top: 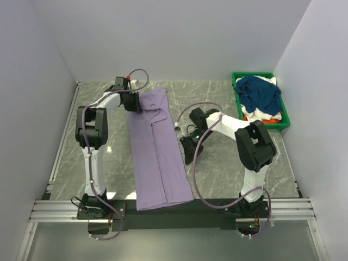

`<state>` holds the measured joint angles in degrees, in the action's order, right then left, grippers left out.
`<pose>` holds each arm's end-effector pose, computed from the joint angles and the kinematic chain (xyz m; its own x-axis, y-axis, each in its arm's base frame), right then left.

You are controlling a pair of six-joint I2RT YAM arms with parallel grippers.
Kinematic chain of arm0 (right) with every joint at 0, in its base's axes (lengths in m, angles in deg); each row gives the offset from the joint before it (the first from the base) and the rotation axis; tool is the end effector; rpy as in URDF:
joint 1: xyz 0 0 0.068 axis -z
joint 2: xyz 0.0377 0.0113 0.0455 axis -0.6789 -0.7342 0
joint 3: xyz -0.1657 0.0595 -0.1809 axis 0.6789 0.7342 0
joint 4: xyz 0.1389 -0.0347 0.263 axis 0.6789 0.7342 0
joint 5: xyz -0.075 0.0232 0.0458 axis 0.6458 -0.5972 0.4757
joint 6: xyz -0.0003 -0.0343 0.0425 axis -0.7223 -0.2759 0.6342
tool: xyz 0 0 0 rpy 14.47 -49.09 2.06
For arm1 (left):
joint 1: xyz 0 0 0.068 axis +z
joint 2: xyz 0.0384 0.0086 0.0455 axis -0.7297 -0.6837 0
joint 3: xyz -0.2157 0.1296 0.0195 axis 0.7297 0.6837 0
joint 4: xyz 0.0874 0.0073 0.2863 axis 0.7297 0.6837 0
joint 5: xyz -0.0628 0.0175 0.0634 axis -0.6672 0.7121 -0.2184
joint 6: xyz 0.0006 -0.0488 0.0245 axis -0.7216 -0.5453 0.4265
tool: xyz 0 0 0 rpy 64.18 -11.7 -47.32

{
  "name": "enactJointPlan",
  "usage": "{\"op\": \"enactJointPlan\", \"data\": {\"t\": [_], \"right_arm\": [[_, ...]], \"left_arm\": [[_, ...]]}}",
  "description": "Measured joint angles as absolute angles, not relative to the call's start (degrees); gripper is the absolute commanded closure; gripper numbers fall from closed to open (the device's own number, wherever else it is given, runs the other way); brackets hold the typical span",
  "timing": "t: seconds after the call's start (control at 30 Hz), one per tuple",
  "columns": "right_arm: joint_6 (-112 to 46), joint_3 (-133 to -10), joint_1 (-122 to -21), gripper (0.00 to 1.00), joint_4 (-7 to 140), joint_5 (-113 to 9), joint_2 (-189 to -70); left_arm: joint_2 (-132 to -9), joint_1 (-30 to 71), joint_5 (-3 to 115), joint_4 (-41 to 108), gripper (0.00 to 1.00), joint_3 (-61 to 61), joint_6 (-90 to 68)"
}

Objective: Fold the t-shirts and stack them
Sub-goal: Fold the tshirt

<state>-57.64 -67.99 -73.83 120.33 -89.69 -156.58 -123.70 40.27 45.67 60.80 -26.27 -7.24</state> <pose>0.2964 0.2093 0.1254 -0.7070 -0.6750 -0.2110 -0.5993 0.4135 0.6855 0.5041 -0.0699 0.1233 -0.8524 -0.0387 -0.5215 0.1654 0.9261 -0.3391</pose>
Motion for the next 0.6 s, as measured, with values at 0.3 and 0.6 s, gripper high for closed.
{"op": "enactJointPlan", "data": {"t": [0.3,0.6], "right_arm": [[-57.2,-68.9,-63.0,0.7,120.1,-84.8,-156.1],[-56.0,-72.3,-62.5,0.7,119.7,-82.8,-155.9]], "left_arm": [[-138.4,38.8,44.7,61.1,0.67,-49.9,-7.7],[-130.5,39.1,45.2,59.4,0.63,-40.6,-5.3]]}}
